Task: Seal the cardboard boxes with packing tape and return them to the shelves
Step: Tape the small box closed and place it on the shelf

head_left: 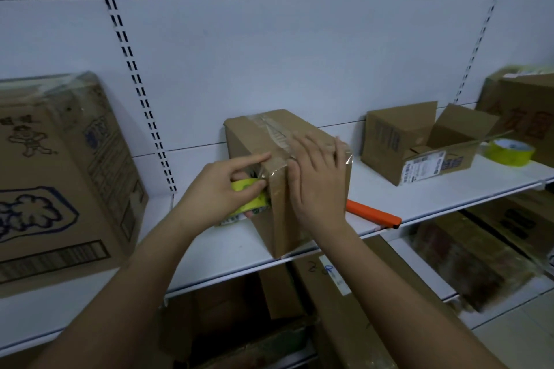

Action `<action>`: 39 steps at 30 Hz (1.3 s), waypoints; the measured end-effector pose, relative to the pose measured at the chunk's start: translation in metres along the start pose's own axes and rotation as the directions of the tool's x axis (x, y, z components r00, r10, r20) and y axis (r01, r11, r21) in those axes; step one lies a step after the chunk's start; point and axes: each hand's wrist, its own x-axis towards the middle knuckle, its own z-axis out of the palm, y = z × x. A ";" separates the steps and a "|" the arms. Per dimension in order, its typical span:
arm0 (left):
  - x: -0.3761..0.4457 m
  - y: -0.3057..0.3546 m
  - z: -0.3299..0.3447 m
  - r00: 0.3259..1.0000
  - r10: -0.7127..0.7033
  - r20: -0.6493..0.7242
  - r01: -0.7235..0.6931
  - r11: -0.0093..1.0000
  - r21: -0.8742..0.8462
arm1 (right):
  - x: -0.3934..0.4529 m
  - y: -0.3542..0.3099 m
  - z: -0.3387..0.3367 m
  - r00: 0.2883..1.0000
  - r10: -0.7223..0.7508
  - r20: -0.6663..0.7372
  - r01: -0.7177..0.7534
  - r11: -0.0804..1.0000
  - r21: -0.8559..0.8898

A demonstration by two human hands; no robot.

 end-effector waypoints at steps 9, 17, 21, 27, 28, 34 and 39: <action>-0.003 -0.023 0.002 0.987 0.017 -0.161 -0.019 1.000 -0.012 | -0.007 -0.022 0.015 0.976 -0.141 -0.164 0.167 0.973 0.157; -0.009 -0.021 -0.012 0.992 0.085 -0.092 -0.077 0.993 0.089 | -0.008 -0.020 0.009 0.985 -0.128 -0.115 0.154 0.956 0.251; -0.008 -0.025 -0.010 0.998 0.058 0.029 -0.062 0.984 0.166 | -0.006 -0.012 -0.003 0.984 -0.177 0.005 0.166 0.932 0.321; -0.006 -0.014 0.011 0.992 0.116 0.042 -0.119 0.990 0.075 | -0.029 0.029 -0.033 0.999 0.034 0.010 -0.035 0.960 0.278; -0.006 -0.011 0.018 0.993 0.114 0.037 -0.115 0.992 0.044 | -0.040 0.049 -0.037 0.988 0.154 -0.016 -0.148 0.970 0.192; -0.003 0.003 0.052 0.991 0.091 0.098 -0.076 0.987 -0.140 | -0.072 0.139 -0.038 0.644 0.550 0.532 -0.362 0.831 -0.422; 0.010 0.008 0.072 0.982 0.104 0.156 -0.081 0.985 -0.149 | -0.057 0.145 -0.041 0.560 0.642 0.523 -0.340 0.754 -0.562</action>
